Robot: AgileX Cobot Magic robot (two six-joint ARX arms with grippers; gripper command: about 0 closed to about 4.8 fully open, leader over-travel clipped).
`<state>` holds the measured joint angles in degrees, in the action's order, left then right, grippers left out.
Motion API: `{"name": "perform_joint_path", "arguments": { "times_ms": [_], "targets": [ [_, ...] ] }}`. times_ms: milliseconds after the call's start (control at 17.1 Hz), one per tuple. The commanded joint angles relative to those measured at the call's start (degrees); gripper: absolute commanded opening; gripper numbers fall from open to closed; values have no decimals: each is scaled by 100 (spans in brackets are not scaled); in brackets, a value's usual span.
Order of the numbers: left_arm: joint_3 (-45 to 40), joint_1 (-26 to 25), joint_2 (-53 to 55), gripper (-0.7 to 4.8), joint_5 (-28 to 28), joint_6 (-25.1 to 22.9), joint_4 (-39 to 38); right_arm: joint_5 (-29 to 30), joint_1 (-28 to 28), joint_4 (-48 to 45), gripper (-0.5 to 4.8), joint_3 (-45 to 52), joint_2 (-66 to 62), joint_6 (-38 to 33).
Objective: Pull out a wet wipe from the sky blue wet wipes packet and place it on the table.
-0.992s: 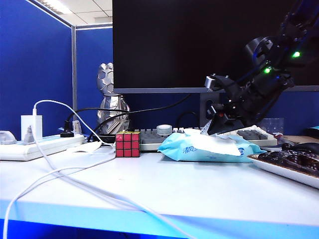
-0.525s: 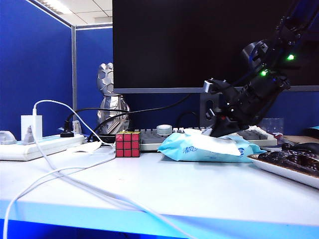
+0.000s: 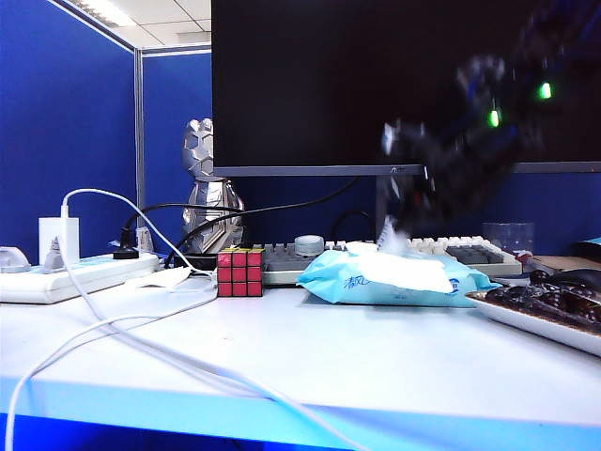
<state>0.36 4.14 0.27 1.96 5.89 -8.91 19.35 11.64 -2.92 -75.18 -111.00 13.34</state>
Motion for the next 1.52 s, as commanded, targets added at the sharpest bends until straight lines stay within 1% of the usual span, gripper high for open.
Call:
{"name": "perform_joint_path", "arguments": {
  "times_ms": [58,233,292,525,584,700,759,817,934,992,1050,1109,1225,1400,1517],
  "targets": [
    [-7,-2,-17,-1,24,7,-66,31,2,17,-3,-369,267,-129],
    [-7,-4,-17,-1,26,7,-68,68,2,33,-3,-570,575,-162],
    [-7,-2,-17,-1,24,7,-68,166,2,70,-3,-616,684,-208],
    [-7,-2,-17,-1,26,9,-68,533,2,149,-3,-752,1259,-673],
    [-7,-4,-17,-1,24,9,-66,833,15,225,-3,-750,1447,-881],
    [-7,-2,-17,-1,26,9,-68,1325,127,551,-3,-750,1770,-988],
    [-7,-2,-17,-1,24,9,-66,1464,227,669,-3,-750,1845,-1001],
    [-7,-2,-17,-1,26,9,-66,1816,321,887,-3,-750,1956,-1071],
    [-7,-2,-17,-1,20,9,-66,2098,555,1370,-3,-750,1996,-1078],
    [-7,-2,-17,-1,42,11,-66,2146,758,1950,-3,-745,1980,-999],
    [-7,-2,-17,-1,28,11,-66,2133,925,2382,-3,-745,1945,-763],
    [-7,-2,-17,-1,28,11,-66,2072,1010,2570,-3,-741,1932,-608],
    [-7,-2,-17,-1,26,11,-66,1856,1176,2848,-3,-741,1810,-389],
    [-7,-2,-17,-1,26,11,-66,1788,1204,3045,-3,-739,1659,-387],
    [-7,-2,-17,-1,26,11,-66,1631,1215,3220,-3,-734,1523,-229]
  ]
}}
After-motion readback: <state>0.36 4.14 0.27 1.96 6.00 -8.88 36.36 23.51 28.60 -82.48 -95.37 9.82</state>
